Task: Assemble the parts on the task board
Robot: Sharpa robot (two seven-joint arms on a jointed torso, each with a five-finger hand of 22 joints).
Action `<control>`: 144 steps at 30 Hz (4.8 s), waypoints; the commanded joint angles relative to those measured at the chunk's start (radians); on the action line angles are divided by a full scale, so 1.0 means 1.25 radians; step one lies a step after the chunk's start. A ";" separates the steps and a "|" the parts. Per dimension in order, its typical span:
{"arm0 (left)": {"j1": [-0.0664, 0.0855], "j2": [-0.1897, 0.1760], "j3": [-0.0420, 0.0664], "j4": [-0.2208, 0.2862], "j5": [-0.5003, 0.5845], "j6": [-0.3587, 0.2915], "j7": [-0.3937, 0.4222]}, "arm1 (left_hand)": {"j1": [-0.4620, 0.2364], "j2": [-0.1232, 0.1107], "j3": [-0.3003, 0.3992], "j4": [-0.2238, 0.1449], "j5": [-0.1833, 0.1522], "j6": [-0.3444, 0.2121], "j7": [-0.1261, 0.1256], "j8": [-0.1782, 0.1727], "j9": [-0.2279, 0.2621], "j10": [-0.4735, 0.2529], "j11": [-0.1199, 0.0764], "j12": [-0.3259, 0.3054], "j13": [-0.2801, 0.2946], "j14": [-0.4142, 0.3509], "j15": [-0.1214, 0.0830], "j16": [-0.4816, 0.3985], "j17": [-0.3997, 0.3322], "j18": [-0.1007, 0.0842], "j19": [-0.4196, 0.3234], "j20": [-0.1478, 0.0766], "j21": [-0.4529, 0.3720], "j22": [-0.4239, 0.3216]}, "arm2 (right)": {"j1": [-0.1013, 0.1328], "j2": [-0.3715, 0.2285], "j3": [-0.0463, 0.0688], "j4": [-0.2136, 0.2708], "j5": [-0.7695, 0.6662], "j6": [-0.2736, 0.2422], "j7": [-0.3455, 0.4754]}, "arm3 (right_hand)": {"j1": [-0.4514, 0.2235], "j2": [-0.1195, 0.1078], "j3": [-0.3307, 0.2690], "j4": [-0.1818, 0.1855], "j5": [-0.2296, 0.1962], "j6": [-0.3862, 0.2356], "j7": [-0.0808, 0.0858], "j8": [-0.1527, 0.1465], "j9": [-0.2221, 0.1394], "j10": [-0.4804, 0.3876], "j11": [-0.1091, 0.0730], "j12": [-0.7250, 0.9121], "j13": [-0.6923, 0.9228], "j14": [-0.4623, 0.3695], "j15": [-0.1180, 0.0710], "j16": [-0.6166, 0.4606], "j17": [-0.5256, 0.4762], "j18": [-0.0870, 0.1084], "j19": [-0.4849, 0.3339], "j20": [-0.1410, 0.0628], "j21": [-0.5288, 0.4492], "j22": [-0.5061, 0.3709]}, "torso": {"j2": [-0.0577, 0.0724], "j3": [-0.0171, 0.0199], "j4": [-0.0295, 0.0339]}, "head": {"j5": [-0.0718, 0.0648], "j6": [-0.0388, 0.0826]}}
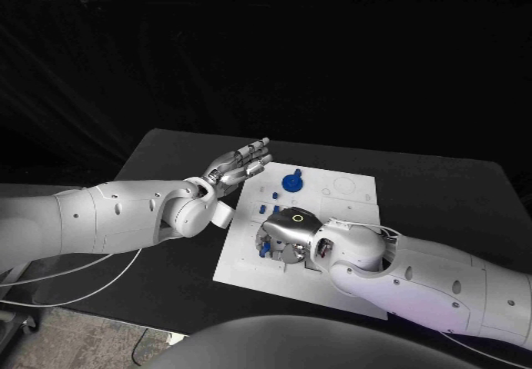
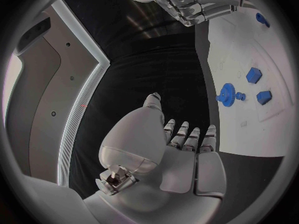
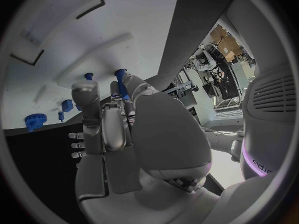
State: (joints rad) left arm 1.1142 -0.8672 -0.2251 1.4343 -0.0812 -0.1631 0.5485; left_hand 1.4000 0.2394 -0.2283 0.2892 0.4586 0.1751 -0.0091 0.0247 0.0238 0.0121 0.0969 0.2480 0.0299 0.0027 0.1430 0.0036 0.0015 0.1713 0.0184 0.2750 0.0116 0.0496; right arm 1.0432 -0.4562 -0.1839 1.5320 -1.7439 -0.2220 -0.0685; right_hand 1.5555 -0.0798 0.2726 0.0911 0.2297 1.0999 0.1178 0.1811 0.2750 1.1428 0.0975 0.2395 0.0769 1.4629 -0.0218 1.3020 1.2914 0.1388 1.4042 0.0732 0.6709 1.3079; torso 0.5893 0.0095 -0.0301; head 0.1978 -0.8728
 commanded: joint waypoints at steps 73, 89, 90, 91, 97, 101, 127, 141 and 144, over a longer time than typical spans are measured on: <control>-0.003 0.006 0.000 -0.003 0.015 0.008 0.009 | 0.006 0.005 0.002 0.000 0.006 0.004 0.006 0.001 0.002 0.001 0.019 0.015 0.002 0.001 -0.002 -0.001 0.000 0.006 0.003 -0.001 0.004 -0.003 | 0.114 -0.406 0.006 0.160 0.299 0.264 -0.328 | -0.528 0.005 -0.122 0.164 -0.128 -0.024 -0.092 0.276 0.253 0.342 -0.126 1.065 1.195 0.074 -0.075 0.170 0.163 -0.042 0.053 -0.061 0.317 0.121 | -0.001 0.0006 -0.0002 | -0.022 0.000; -0.003 0.004 0.000 -0.005 0.016 0.011 0.006 | 0.006 0.005 0.002 0.000 0.006 0.004 0.006 0.001 0.002 0.001 0.019 0.016 0.002 0.001 -0.002 -0.001 0.000 0.006 0.003 -0.001 0.004 -0.002 | 0.093 -0.384 0.005 0.178 0.227 0.273 -0.396 | -0.622 0.016 -0.126 0.160 -0.119 0.019 -0.105 0.290 0.314 0.342 -0.137 1.065 1.195 0.074 -0.083 0.170 0.162 -0.043 0.049 -0.067 0.333 0.122 | -0.001 0.0004 -0.0002 | -0.018 0.000; -0.003 0.004 0.000 -0.005 0.018 0.011 0.006 | 0.006 0.005 0.002 0.000 0.006 0.004 0.006 0.001 0.002 0.001 0.019 0.016 0.002 0.001 -0.002 -0.001 0.000 0.006 0.003 -0.001 0.004 -0.002 | 0.093 -0.383 0.005 0.179 0.227 0.270 -0.397 | -0.620 0.017 -0.128 0.159 -0.122 0.020 -0.105 0.290 0.316 0.342 -0.137 1.065 1.195 0.074 -0.083 0.169 0.161 -0.043 0.049 -0.068 0.333 0.122 | -0.001 0.0004 -0.0002 | -0.018 0.000; -0.003 0.004 0.000 -0.006 0.018 0.012 0.005 | 0.006 0.005 0.002 0.000 0.006 0.003 0.006 0.001 0.001 0.001 0.019 0.015 0.002 0.001 -0.002 -0.001 0.000 0.006 0.003 0.000 0.004 -0.001 | 0.092 -0.382 0.005 0.179 0.226 0.268 -0.397 | -0.618 0.017 -0.130 0.159 -0.125 0.020 -0.106 0.290 0.319 0.342 -0.138 1.065 1.195 0.074 -0.084 0.170 0.162 -0.043 0.049 -0.068 0.335 0.122 | -0.001 0.0005 -0.0004 | -0.018 0.000; -0.003 0.006 0.000 -0.007 0.021 0.014 0.002 | 0.006 0.005 0.002 0.000 0.007 0.003 0.006 0.001 0.001 0.001 0.019 0.015 0.002 0.001 -0.002 -0.001 0.000 0.006 0.003 0.000 0.005 -0.001 | 0.089 -0.376 0.005 0.176 0.225 0.256 -0.394 | -0.600 0.019 -0.139 0.158 -0.133 0.024 -0.108 0.293 0.334 0.342 -0.140 1.065 1.195 0.074 -0.086 0.170 0.162 -0.043 0.049 -0.070 0.339 0.122 | -0.001 0.0006 -0.0004 | -0.017 0.000; -0.003 0.006 0.000 -0.008 0.021 0.015 -0.001 | 0.006 0.005 0.002 0.000 0.007 0.002 0.007 0.001 0.001 0.001 0.020 0.015 0.002 0.001 -0.002 -0.001 0.000 0.006 0.004 0.001 0.005 -0.001 | 0.086 -0.374 0.005 0.177 0.225 0.243 -0.389 | -0.592 0.021 -0.142 0.157 -0.134 0.021 -0.108 0.293 0.342 0.342 -0.141 1.065 1.195 0.075 -0.087 0.171 0.163 -0.043 0.048 -0.071 0.340 0.122 | -0.001 0.0008 -0.0007 | -0.016 0.000; -0.006 0.011 0.000 -0.016 0.021 0.035 -0.025 | 0.007 0.008 0.002 0.000 0.007 0.005 0.015 0.001 0.002 0.001 0.029 0.018 0.002 0.003 0.008 0.000 0.001 0.007 0.004 0.008 0.005 0.000 | 0.082 -0.363 0.005 0.192 0.221 0.210 -0.393 | -0.556 0.053 -0.217 0.160 -0.137 0.056 -0.128 0.529 0.681 0.342 -0.158 1.065 1.195 0.080 -0.101 0.194 0.192 -0.051 0.053 -0.083 0.406 0.132 | -0.001 0.0004 0.0000 | -0.019 0.000; -0.013 0.009 0.000 -0.017 0.021 0.039 -0.028 | 0.008 0.008 0.002 -0.001 0.007 0.007 0.018 0.001 0.002 0.002 0.033 0.022 0.003 0.004 0.010 0.000 0.001 0.007 0.005 0.008 0.005 0.000 | 0.059 -0.339 0.005 0.175 0.221 0.236 -0.425 | -0.587 0.055 -0.247 0.161 -0.144 -0.040 -0.106 0.271 0.554 0.342 -0.140 1.065 1.195 0.076 -0.087 0.183 0.173 -0.048 0.041 -0.073 0.386 0.126 | -0.001 0.0006 -0.0006 | -0.014 0.000; -0.013 0.009 0.000 -0.017 0.021 0.041 -0.028 | 0.009 0.008 0.003 -0.001 0.007 0.007 0.019 0.001 0.002 0.002 0.035 0.023 0.003 0.005 0.011 0.001 0.002 0.007 0.005 0.008 0.006 0.001 | 0.055 -0.331 0.005 0.171 0.221 0.238 -0.427 | -0.581 0.054 -0.248 0.160 -0.143 -0.033 -0.100 0.234 0.528 0.342 -0.136 1.065 1.195 0.076 -0.083 0.183 0.173 -0.047 0.041 -0.069 0.386 0.125 | -0.001 0.0007 -0.0007 | -0.014 0.000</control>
State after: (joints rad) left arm 1.0991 -0.8571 -0.2254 1.4118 -0.0564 -0.1365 0.5084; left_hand 1.4038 0.2433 -0.2283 0.2892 0.4619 0.1829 0.0059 0.0247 0.0249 0.0140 0.1346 0.2715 0.0326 0.0100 0.1503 0.0036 0.0024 0.1714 0.0219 0.2789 0.0154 0.0487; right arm 1.1139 -0.8734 -0.1772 1.7485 -1.4567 0.0586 -0.5839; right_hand 0.8251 -0.0119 -0.0315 0.2927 0.0561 1.0576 -0.0107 0.4848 0.9423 1.4660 -0.0791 1.5670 1.3075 1.4663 -0.1322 1.5342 1.3074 0.0841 1.4571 -0.0195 1.1595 1.3079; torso 0.5879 0.0101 -0.0307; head 0.1799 -0.8728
